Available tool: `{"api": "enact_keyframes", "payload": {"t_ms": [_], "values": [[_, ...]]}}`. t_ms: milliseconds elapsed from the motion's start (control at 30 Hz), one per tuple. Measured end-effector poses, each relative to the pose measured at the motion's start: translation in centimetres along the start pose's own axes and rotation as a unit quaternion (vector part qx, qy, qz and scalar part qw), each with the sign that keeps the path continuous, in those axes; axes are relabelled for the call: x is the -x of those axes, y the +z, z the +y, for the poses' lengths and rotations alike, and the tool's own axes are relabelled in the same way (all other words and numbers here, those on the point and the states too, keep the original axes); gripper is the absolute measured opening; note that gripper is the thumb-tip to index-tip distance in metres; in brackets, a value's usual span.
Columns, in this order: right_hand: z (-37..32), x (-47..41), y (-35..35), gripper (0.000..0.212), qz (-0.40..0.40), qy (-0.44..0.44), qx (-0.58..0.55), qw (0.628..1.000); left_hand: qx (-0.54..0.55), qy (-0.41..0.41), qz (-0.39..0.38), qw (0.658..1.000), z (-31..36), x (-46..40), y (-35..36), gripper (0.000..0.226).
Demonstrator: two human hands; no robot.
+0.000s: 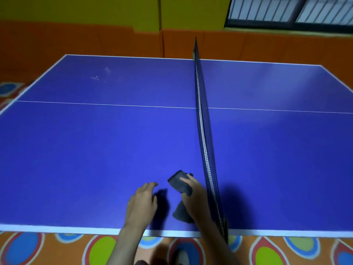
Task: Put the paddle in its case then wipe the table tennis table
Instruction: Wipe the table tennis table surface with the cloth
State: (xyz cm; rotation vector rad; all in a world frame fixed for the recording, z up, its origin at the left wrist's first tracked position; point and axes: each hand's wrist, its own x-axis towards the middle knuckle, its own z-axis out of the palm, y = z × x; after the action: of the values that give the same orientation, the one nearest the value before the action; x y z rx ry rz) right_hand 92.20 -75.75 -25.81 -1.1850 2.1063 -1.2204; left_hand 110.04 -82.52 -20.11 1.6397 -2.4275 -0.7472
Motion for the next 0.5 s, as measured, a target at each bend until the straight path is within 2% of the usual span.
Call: {"api": "enact_keyframes", "payload": {"t_ms": [367,500], "values": [[1.8,-3.4,5.9,0.064,-0.009,0.076,0.028,0.997,0.013,0.063,-0.009,0.998,-5.4,-8.3,0.9,0.049],[2.8,-7.1,7.4,0.065,0.013,0.095,0.051,0.994,0.031,0.088,0.018,0.995,-7.1,-13.1,0.8,0.056]]}}
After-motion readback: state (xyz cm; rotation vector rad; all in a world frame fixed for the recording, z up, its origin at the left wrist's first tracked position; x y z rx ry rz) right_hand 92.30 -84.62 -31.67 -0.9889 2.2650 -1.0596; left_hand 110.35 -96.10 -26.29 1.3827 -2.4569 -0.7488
